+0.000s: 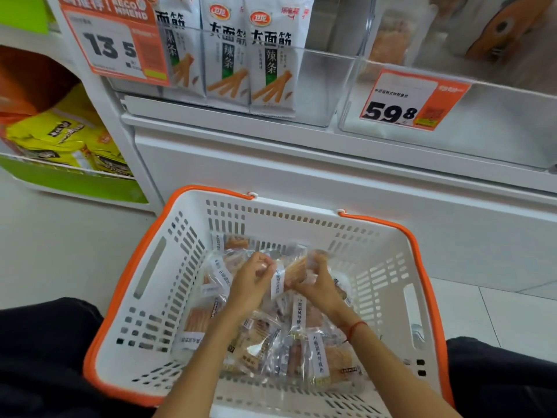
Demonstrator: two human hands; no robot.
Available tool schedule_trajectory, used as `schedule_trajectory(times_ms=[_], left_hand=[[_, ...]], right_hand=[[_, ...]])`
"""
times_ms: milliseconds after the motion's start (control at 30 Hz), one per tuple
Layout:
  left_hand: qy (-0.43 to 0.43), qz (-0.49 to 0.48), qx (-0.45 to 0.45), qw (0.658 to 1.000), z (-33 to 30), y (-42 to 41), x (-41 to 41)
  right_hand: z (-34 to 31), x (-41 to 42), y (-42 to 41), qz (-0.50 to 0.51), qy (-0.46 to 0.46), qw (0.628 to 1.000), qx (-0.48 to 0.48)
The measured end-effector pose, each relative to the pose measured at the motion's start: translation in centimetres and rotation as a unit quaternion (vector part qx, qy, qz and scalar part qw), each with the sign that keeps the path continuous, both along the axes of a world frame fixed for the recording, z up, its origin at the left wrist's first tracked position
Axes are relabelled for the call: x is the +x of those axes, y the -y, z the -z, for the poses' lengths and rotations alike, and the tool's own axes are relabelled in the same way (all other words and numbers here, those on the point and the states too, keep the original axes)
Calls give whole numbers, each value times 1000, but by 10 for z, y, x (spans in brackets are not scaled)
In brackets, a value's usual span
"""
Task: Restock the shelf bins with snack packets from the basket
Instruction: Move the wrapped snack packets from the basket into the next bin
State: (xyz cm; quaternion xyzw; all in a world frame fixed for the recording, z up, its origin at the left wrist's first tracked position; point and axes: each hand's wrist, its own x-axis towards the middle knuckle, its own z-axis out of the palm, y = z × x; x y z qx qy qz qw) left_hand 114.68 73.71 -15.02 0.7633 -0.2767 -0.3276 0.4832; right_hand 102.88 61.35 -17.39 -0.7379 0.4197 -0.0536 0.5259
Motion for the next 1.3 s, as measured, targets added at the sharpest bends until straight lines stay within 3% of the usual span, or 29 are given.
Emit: schedule_trajectory(times_ms=[133, 233, 367, 433, 500, 667, 833, 933, 1033, 1067, 1200, 1300], left_hand=[[-94, 4, 22, 995, -27, -17, 22], [-41, 38, 199, 978, -14, -35, 41], [106, 124, 484, 860, 5, -47, 23], [174, 170, 542, 805, 17, -48, 4], [231, 182, 558, 776, 29, -53, -10], [193, 132, 494, 838, 29, -57, -6], [288, 147, 406, 855, 14, -39, -7], [329, 284, 392, 811, 21, -32, -18], [362, 344, 384, 777, 30, -34, -27], [346, 344, 373, 790, 33, -35, -27], [134, 167, 245, 946, 20, -33, -15], [163, 23, 127, 978, -1, -26, -7]], right_hand=[[-23, -13, 9, -21, 47, 994, 101], [-34, -20, 12, 26, 77, 987, 139], [-36, -27, 16, 98, 56, 973, 203], [-34, -30, 20, 127, 47, 969, 206], [-36, -30, 20, 136, 48, 968, 207], [-43, -28, 21, 146, 50, 965, 213], [-49, -28, 25, 185, 88, 951, 231], [-50, -28, 27, 171, 104, 952, 232], [-51, -29, 29, 166, 111, 953, 229], [-51, -30, 30, 166, 110, 952, 231], [-49, -34, 36, 170, 112, 948, 244], [-49, -37, 38, 205, 153, 925, 281]])
